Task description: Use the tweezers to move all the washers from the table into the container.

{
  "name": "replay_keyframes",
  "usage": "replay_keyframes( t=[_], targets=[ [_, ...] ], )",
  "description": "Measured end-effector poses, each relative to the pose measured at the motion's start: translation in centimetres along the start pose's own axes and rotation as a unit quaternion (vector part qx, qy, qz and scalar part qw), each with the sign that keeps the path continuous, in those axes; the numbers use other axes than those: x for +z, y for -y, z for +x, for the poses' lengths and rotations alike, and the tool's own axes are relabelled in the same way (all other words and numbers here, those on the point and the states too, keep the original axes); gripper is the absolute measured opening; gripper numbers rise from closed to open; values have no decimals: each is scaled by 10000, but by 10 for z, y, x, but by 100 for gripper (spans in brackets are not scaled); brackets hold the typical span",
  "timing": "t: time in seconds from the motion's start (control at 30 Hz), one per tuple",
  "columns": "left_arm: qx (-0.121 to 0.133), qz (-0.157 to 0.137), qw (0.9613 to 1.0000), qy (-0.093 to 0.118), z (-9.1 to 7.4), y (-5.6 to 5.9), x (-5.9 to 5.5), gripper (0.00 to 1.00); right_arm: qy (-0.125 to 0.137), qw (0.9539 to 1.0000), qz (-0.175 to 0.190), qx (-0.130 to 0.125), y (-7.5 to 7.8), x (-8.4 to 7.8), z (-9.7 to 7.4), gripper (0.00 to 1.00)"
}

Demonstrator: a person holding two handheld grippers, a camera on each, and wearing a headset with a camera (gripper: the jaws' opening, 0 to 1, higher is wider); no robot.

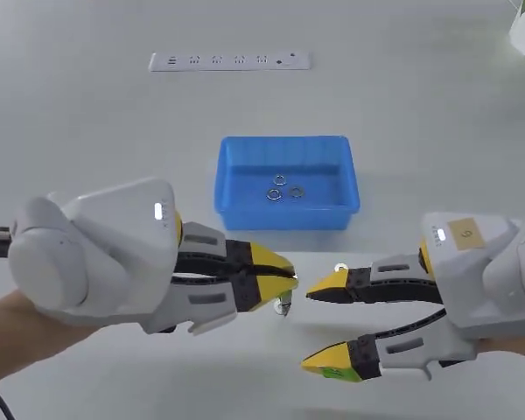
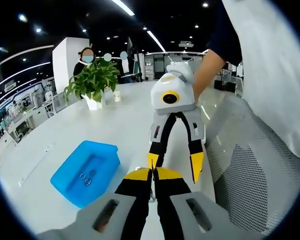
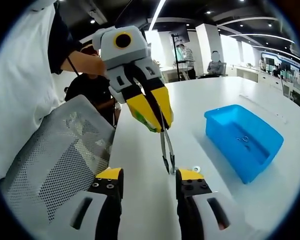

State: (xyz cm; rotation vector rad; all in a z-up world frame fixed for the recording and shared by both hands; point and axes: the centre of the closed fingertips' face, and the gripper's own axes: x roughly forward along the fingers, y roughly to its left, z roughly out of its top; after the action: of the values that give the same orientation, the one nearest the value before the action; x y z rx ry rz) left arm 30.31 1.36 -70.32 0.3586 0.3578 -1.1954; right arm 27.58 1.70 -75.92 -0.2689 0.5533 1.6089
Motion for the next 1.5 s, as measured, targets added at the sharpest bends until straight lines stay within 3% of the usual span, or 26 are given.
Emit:
replay_keyframes(
  t=[1.23,1.5],
  targets=[
    [204,18,9998,-69,-7,0,-4,6,-46,10000,62,49,-3,-2,6,42],
    [225,-31,9997,56,-7,0,2,6,-48,9999,86,46,-4,-3,5,42]
  ],
)
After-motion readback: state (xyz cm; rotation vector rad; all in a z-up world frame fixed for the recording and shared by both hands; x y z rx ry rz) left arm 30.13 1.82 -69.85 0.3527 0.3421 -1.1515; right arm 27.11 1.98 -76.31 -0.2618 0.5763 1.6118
